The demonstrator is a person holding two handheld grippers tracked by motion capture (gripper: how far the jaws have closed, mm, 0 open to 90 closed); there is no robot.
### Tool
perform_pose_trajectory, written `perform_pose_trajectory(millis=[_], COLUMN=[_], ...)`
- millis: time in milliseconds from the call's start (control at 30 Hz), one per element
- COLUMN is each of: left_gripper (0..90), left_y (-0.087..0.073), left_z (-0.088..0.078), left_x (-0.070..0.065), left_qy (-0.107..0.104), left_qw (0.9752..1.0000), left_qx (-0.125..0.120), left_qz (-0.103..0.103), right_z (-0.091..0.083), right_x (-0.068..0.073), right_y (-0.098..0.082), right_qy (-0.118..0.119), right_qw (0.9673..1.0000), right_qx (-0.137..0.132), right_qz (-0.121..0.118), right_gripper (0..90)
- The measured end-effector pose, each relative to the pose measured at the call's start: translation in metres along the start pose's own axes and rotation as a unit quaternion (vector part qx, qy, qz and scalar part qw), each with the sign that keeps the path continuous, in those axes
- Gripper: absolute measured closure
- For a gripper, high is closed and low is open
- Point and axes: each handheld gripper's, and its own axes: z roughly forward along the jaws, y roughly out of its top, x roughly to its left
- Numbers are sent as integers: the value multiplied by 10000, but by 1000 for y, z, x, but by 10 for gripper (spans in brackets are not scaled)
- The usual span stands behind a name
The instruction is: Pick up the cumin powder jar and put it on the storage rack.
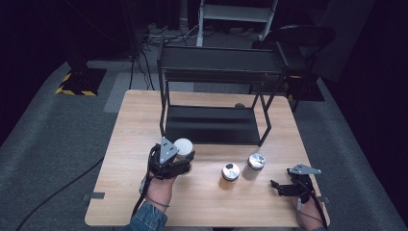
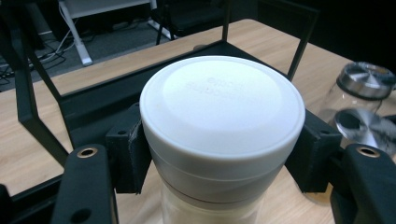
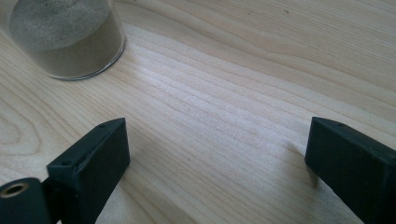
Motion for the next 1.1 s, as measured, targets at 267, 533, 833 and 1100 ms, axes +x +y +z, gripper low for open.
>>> perform_pose_trajectory(millis=[267,533,833,1100], left_gripper=[334,334,334,333], left_y=[30,55,69,75], left_z=[11,33,71,101], left_x=[13,24,37,44], left_qy=[-48,-20,286,556], left_qw=[10000,10000,9993,9968], left_qx=[8,75,227,503], left_qz=[72,22,-49,-261], right_z=[0,0,0,0], right_x=[1,1,2,2], right_y=[0,0,0,0], right_qy=[-43,-69,-78,-78], right_qw=[10000,10000,10000,10000], right_qx=[1,-1,0,2], right_qz=[23,44,48,46], right_gripper=[61,61,61,61])
